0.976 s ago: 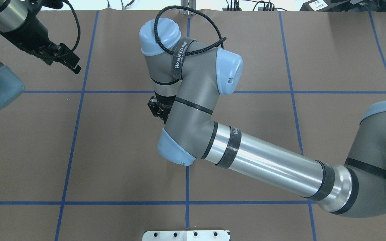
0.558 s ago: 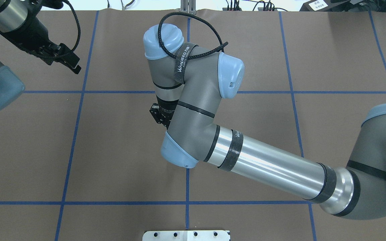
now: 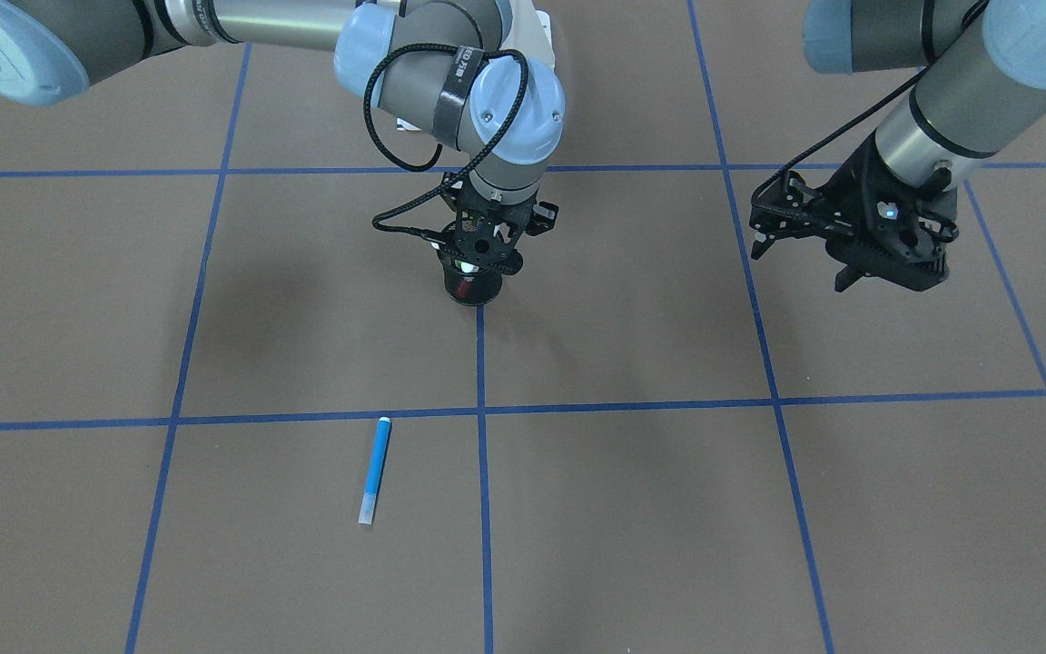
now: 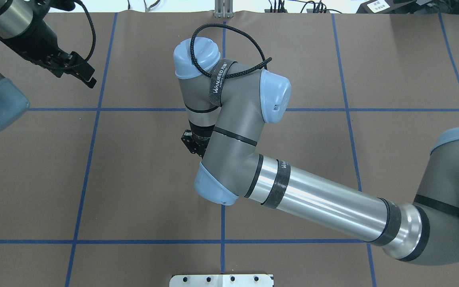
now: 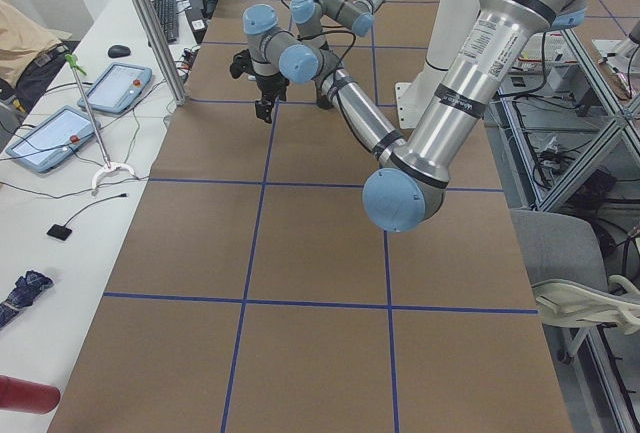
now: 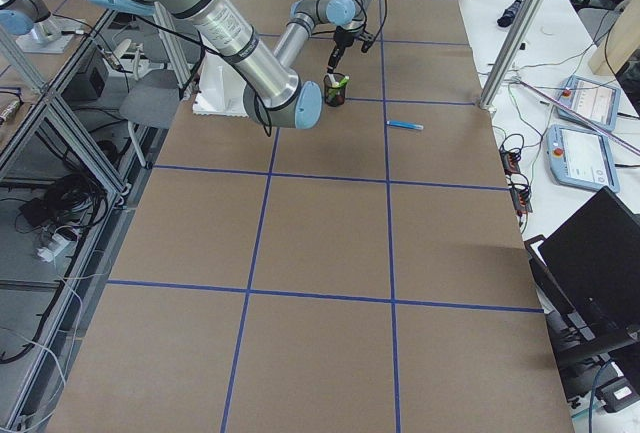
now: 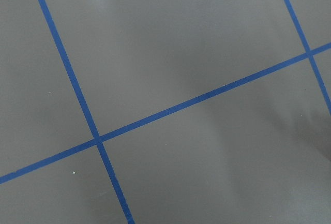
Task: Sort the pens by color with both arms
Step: 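Lower the right gripper onto the red-capped white marker and close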
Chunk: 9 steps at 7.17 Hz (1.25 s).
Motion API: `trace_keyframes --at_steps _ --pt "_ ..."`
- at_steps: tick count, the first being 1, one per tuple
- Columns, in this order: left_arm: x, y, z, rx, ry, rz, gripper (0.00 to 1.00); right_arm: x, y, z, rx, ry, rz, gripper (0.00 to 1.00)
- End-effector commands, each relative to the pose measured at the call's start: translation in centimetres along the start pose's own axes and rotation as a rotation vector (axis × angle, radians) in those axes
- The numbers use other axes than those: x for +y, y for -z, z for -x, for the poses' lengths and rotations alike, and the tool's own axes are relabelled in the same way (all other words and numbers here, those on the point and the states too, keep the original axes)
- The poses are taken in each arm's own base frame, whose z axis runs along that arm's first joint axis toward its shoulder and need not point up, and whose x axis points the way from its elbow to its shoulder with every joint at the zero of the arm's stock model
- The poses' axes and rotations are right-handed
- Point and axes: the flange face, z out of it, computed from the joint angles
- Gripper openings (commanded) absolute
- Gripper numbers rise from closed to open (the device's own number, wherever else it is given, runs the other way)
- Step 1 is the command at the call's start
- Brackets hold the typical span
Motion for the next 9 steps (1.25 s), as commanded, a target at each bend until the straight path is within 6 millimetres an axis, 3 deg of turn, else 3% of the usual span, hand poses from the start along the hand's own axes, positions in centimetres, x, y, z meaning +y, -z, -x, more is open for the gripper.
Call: trace_keyframes --at_steps 1,2,4,6,9 --pt "0.0 0.0 0.1 -0.001 0.001 0.001 1.00 0.3 -0.7 -0.1 0.008 0.004 0.006 0.46" --pt "0.0 -0.1 0.0 0.000 0.000 0.002 1.00 0.4 -0.8 -0.1 0.010 0.003 0.007 0.37" --pt "0.0 -0.2 0.0 0.000 0.000 0.004 1.00 0.6 -0.8 0.1 0.010 0.006 0.007 0.00" --pt "0.1 -0.2 0.0 0.001 0.000 0.005 1.00 0.6 -0.8 0.0 0.010 0.006 0.007 0.00" --pt "0.1 -0.2 0.0 0.001 0.000 0.005 1.00 1.2 1.3 -1.6 -0.012 0.010 -0.013 0.00"
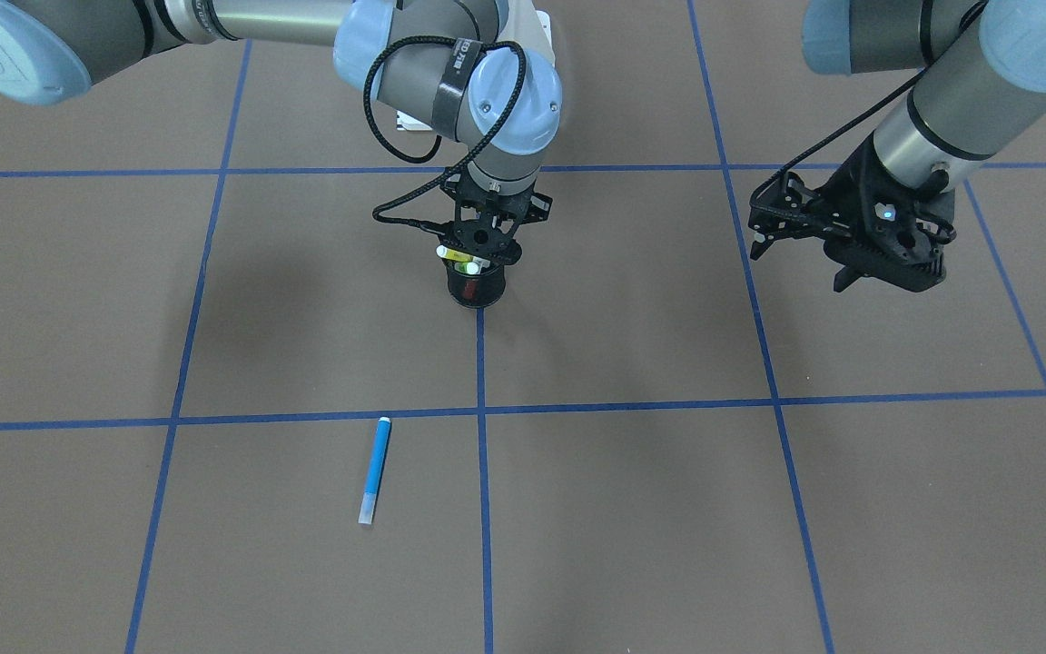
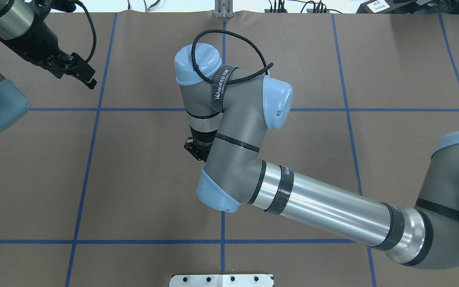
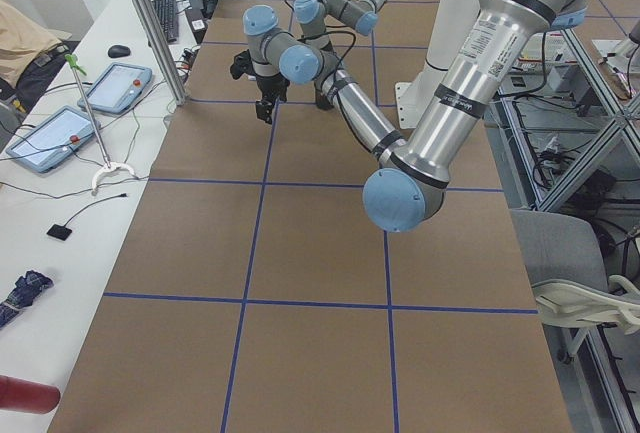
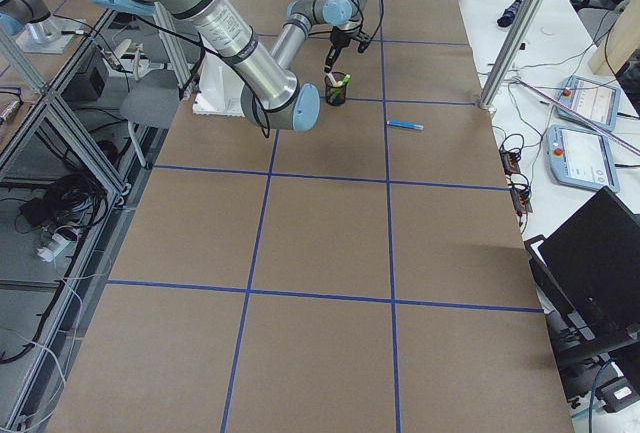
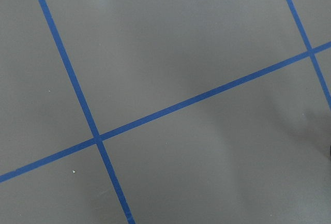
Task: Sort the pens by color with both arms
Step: 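Lower the right gripper onto the red-capped white marker and close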
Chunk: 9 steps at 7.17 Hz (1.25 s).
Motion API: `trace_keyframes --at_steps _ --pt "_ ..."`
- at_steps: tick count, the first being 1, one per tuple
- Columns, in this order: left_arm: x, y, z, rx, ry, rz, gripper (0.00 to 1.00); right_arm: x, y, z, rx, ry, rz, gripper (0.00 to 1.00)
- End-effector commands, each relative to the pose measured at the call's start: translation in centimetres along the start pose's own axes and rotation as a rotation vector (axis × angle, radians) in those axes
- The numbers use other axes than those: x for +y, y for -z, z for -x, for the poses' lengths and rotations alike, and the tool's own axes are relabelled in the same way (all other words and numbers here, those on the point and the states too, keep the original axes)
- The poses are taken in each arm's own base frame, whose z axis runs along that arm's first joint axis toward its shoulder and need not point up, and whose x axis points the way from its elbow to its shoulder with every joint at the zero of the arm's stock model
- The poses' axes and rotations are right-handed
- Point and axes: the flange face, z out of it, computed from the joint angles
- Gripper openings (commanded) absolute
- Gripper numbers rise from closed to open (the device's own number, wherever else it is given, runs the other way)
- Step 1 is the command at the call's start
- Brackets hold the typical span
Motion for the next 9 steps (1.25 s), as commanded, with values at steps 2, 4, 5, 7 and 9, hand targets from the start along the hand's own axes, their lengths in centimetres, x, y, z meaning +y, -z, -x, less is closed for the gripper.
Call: trace_keyframes --at_steps 2,4,5,7,9 --pt "0.0 0.1 -0.1 0.001 0.000 -0.002 1.00 1.7 5.1 -2.3 -0.028 0.004 -0.060 0.00" --pt "-0.1 0.4 -0.4 0.004 0.030 -0.008 0.99 3.0 9.0 -3.8 -0.071 0.037 -0.207 0.00" --pt "0.0 0.5 -0.5 0.006 0.040 -0.009 1.00 2.7 11.4 -4.7 -0.108 0.037 -0.249 0.00" --pt "0.0 0.5 -0.6 0.009 0.047 -0.008 0.99 1.9 12.7 -5.3 -0.104 0.045 -0.401 0.00" --pt "0.4 0.2 -0.3 0.009 0.052 -0.001 1.00 0.4 12.4 -5.1 -0.056 0.113 -0.501 0.00"
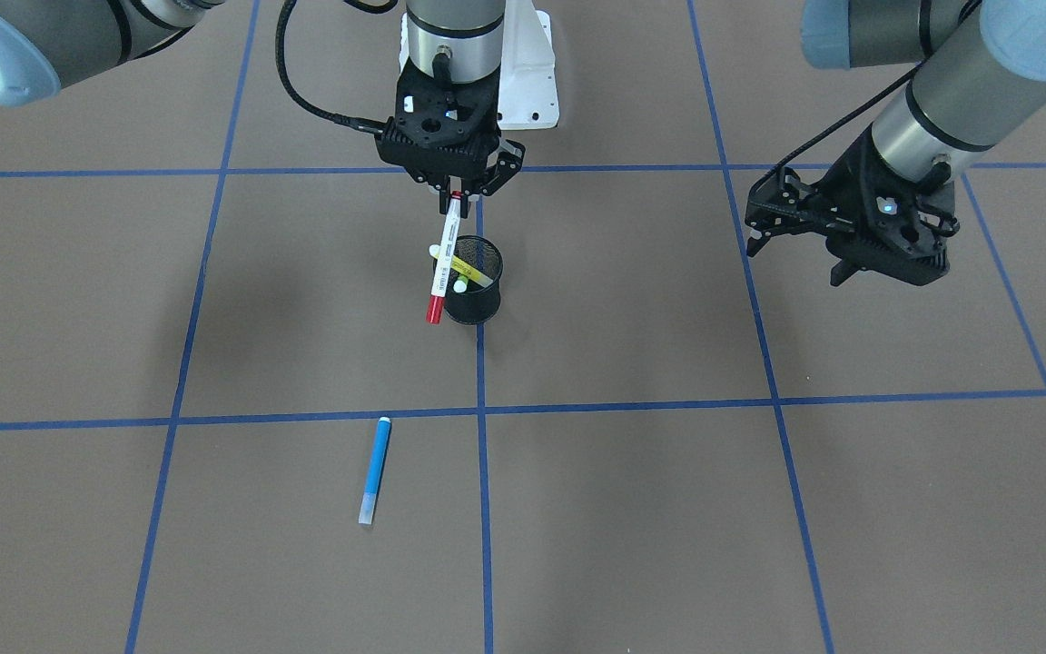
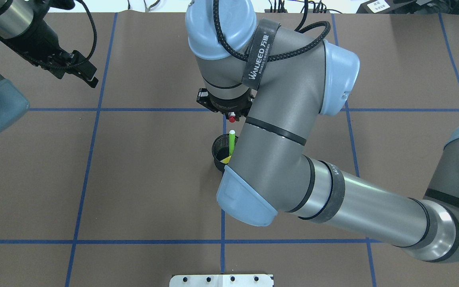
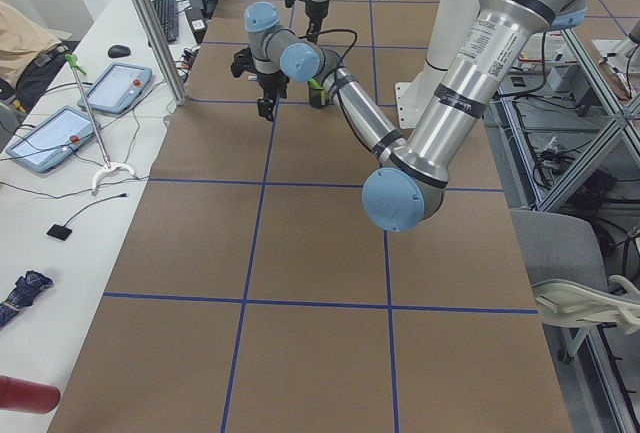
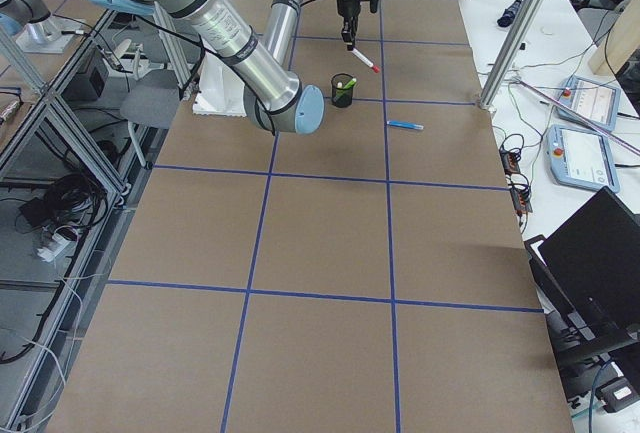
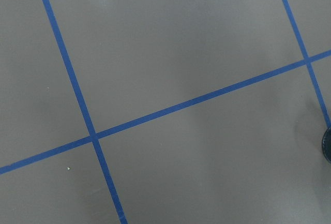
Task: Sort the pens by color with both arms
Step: 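Lower the right gripper onto the red-capped white marker and close, then lift the red-capped white marker out of the cup with the right gripper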
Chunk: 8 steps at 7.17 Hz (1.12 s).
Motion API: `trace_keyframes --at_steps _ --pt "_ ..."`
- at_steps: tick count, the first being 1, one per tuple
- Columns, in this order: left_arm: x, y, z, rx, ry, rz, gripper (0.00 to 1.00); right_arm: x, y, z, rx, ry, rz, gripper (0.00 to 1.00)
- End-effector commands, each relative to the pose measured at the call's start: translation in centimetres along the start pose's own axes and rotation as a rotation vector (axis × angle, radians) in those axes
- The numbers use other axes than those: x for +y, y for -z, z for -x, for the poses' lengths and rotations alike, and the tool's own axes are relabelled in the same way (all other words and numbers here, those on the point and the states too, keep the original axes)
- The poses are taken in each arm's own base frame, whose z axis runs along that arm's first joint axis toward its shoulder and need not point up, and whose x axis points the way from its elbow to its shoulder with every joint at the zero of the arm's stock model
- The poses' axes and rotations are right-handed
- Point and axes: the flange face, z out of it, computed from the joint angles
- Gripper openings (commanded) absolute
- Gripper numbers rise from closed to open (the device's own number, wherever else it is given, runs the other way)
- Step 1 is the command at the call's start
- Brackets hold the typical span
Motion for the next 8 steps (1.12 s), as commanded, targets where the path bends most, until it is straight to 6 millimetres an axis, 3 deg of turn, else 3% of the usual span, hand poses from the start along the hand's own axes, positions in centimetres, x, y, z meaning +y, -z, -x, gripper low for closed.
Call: trace_keyframes --at_steps 1,4,6,8 --pt "0.2 -0.2 0.2 0.001 0.004 0.006 1.00 -1.5 -1.1 0.2 0.024 0.078 -0.101 0.00" --pt "0.3 -1.1 0.9 -0.004 0.014 0.023 1.00 -6.2 -9.5 3.8 -0.036 0.138 -0.249 0.00" --pt "0.3 -1.2 0.8 -0.003 0.015 0.024 1.00 -10.1 -16.4 4.1 -0.055 0.172 -0.351 0.00" --pt "0.3 -1.5 0.8 -0.004 0.014 0.030 1.00 -11.5 -20.1 2.7 0.022 0.205 -0.368 0.00"
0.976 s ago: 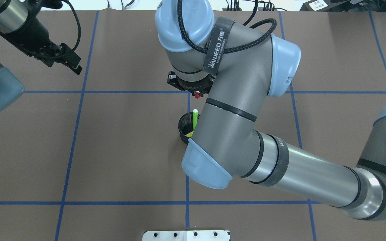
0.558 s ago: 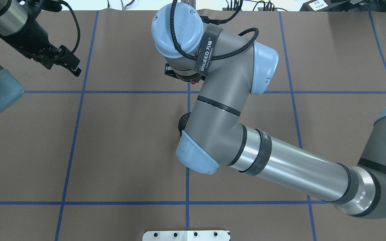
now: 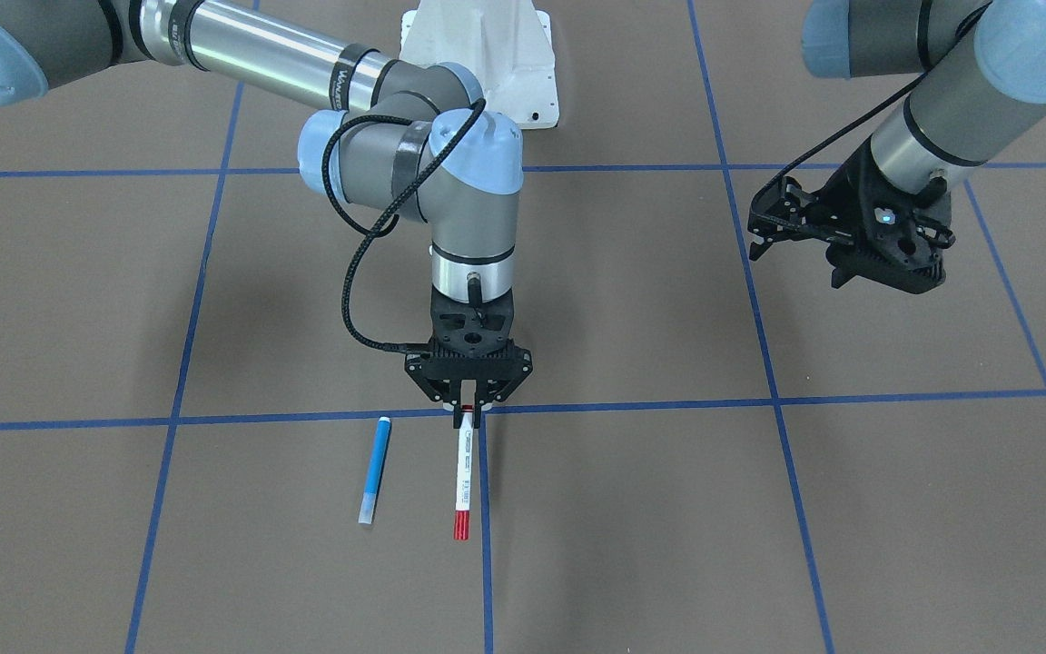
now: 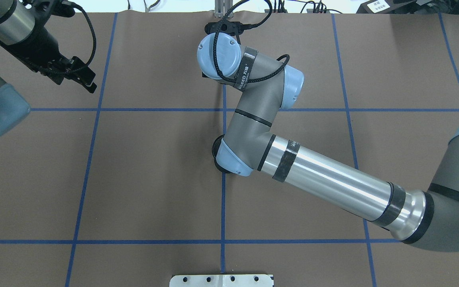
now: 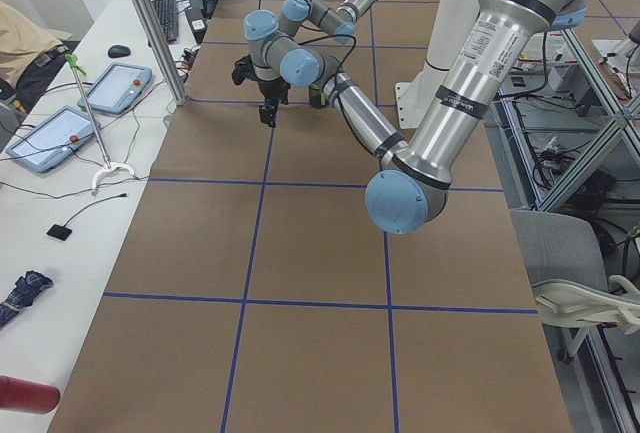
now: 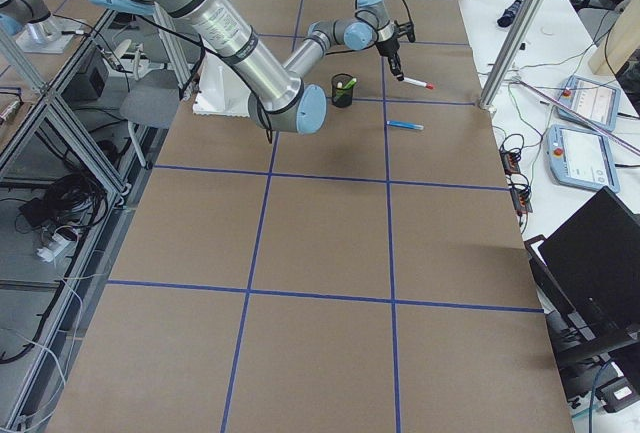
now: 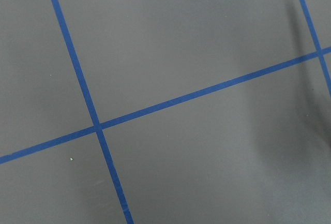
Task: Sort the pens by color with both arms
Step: 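Lift the red-capped white marker out of the cup with the right gripper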
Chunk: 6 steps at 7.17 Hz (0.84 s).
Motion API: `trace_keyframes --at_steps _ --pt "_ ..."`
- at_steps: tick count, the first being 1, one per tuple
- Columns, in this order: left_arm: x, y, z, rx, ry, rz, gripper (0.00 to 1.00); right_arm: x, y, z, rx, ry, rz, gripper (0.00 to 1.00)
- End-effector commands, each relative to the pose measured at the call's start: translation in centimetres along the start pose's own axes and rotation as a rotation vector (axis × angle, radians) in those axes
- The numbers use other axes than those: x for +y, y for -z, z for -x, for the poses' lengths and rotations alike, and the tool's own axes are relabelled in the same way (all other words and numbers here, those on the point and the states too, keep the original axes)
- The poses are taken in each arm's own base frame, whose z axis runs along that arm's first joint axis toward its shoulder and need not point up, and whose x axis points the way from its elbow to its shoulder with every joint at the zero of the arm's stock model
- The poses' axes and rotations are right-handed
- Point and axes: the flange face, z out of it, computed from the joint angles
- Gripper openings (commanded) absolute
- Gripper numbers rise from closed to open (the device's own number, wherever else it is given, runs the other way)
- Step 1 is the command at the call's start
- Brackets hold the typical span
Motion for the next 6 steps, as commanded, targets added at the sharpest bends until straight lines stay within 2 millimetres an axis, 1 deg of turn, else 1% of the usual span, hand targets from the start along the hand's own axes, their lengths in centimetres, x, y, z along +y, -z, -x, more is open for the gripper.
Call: trace_keyframes --at_steps 1,3,4,6 --pt "0.0 -0.1 0.0 0.000 0.000 0.002 1.00 0.3 -3.9 -1.5 0.067 0.024 -0.009 0.00" --pt "0.0 -0.2 0.0 0.000 -0.002 0.003 1.00 1.0 -5.2 -2.3 0.088 0.028 0.004 0.00" --pt "0.0 -0.4 0.0 0.000 -0.002 0.005 1.00 1.8 -6.1 -3.1 0.101 0.032 0.016 0.00" --pt "-0.1 -0.3 -0.1 0.000 -0.003 0.005 1.00 3.1 -6.3 -2.6 0.097 0.035 0.027 0.00"
